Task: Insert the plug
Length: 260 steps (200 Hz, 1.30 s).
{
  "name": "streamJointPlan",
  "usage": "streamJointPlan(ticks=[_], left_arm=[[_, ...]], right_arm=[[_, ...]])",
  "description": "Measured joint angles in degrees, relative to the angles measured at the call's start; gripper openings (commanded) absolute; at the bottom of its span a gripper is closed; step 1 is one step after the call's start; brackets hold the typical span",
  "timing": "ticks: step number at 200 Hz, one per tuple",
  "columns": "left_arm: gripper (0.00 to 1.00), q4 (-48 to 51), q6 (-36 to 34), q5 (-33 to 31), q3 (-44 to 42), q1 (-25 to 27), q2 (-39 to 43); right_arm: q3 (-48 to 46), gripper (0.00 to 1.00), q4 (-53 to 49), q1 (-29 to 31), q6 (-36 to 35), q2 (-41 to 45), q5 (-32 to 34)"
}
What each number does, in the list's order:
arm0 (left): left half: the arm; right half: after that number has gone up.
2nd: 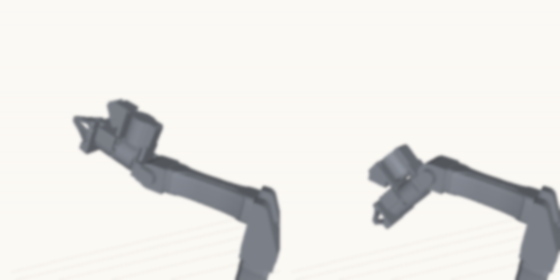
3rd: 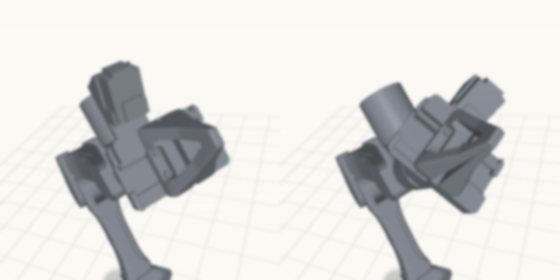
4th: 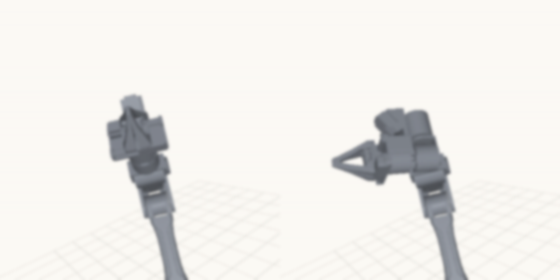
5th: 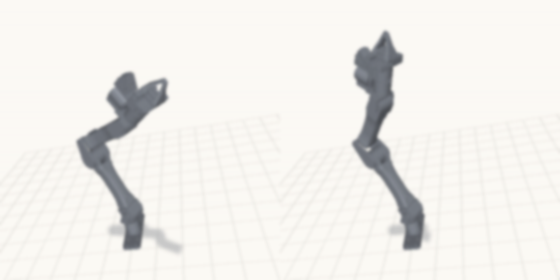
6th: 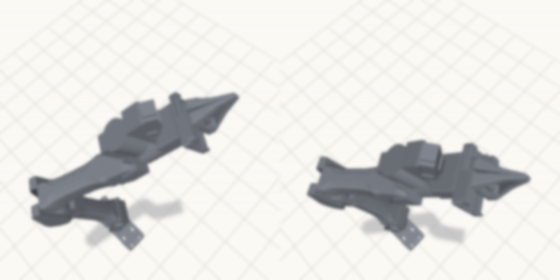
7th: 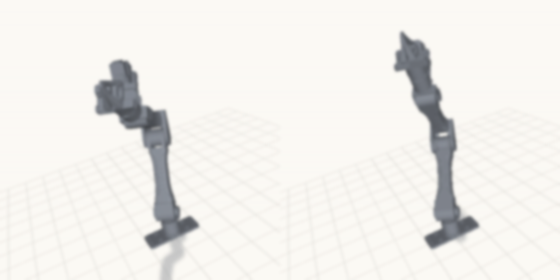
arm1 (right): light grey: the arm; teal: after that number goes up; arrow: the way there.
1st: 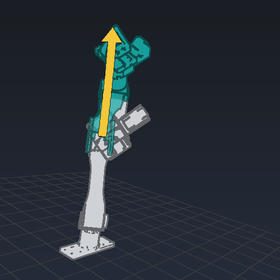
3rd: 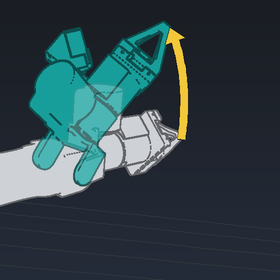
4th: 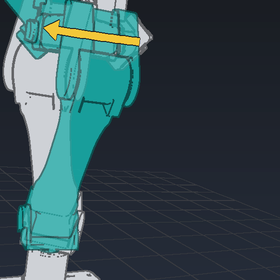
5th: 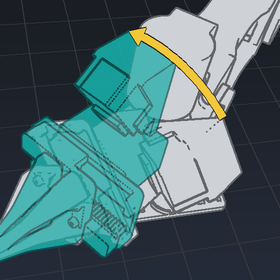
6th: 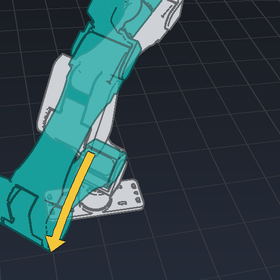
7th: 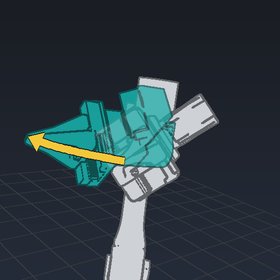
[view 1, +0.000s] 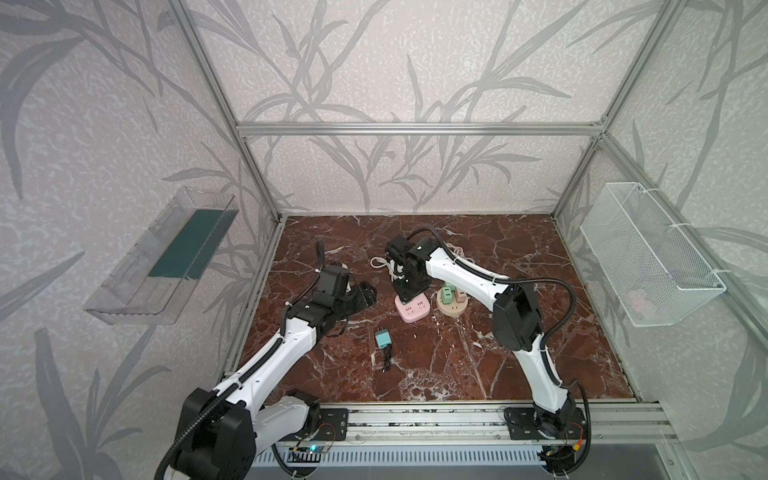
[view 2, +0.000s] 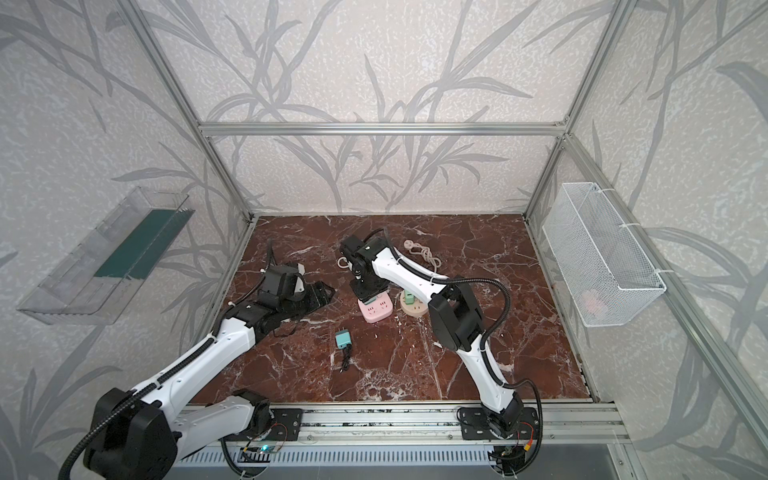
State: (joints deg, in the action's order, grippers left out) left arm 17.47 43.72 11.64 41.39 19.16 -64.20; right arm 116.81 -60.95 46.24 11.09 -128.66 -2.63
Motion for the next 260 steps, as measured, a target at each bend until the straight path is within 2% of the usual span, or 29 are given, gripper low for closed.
streamJointPlan(ticks=[260], left_arm=[[0.78,-0.2,0.0,-0.9,-0.6,0.0,-0.6]], right_arm=[[0.2,0.0,-0.2,0.8,0.0,-0.3,-0.4]])
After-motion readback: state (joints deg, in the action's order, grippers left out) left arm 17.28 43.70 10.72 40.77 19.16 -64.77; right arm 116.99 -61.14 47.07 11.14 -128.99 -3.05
